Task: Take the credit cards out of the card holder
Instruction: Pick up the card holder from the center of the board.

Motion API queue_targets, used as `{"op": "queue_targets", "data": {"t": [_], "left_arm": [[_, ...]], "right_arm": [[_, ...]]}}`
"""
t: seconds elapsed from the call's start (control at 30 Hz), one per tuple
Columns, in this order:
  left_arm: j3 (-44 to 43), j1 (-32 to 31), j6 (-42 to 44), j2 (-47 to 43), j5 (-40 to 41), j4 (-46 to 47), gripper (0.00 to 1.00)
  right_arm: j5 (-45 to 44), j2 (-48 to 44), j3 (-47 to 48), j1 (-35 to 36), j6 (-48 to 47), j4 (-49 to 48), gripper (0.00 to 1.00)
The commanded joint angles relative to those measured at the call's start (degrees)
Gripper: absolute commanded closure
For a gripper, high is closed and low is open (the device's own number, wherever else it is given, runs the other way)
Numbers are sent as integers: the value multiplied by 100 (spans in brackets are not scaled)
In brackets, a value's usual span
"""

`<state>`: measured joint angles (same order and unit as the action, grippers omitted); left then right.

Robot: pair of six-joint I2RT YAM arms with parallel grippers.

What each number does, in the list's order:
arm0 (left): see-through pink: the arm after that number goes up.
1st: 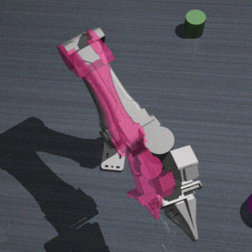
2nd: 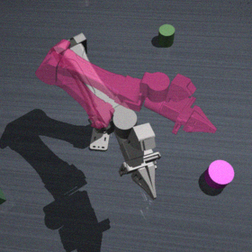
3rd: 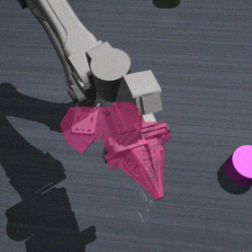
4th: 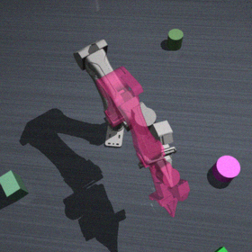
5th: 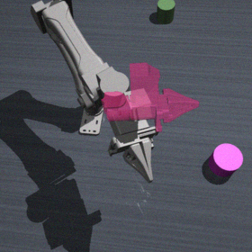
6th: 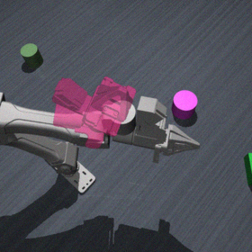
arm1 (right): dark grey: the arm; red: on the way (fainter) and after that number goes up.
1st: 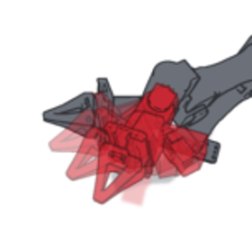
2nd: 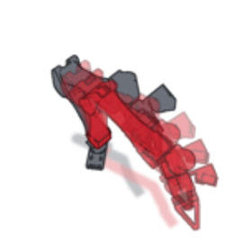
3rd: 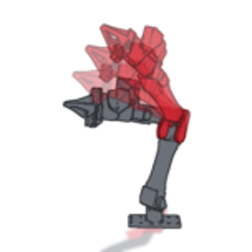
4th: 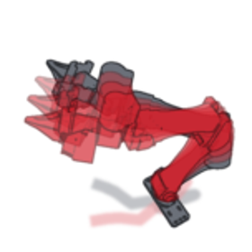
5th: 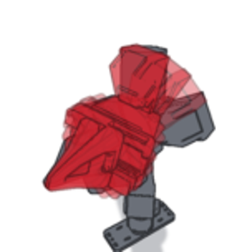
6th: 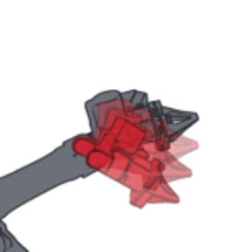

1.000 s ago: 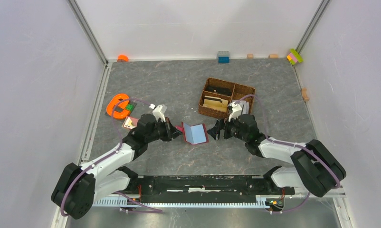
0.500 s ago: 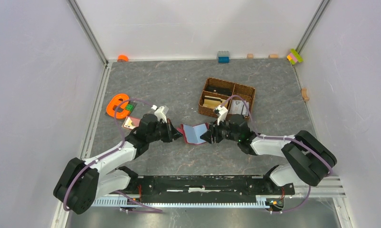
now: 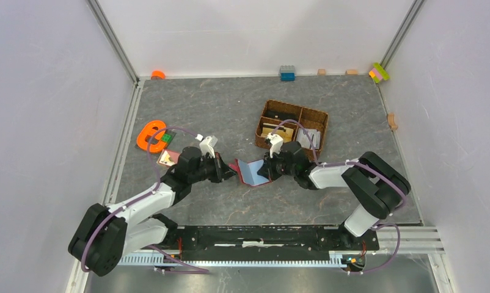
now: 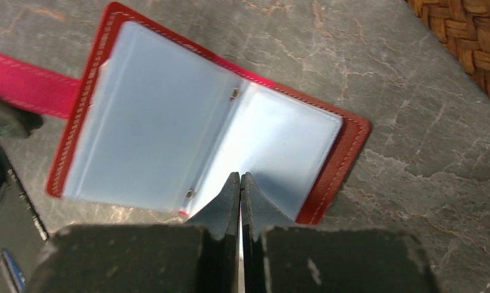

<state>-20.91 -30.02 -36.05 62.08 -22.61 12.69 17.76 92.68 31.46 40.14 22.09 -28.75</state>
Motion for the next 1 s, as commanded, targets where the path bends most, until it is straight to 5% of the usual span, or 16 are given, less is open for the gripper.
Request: {"op": "queue_targets", "data": {"t": [0.0,0.13,0.23,0.33,0.4,0.47,0.73,0.97], "left_arm": [[39,-17,45,5,-228,498,98],[60,-22,-6,223,-372,871,98],[60,-20,-27,425,-436,1130,88],[129,-21,-42,580,-259,1279,64],[275,-16,-182,710,-22,1472,38],[302,-15,-271,956,42,1579,28],[9,-13,-431,1681,9,1336,22],[-194,-4,-55,740,1153,-362,22]], "right_arm": [[-331,255,360,34,-119,413,100],[-105,437,361,34,8,295,100],[94,511,352,21,102,220,100],[217,563,283,-21,208,130,100],[366,624,219,-79,302,11,100],[539,692,156,-126,437,-171,100],[693,793,108,-164,555,-324,100],[560,655,63,-166,505,-245,100]]}}
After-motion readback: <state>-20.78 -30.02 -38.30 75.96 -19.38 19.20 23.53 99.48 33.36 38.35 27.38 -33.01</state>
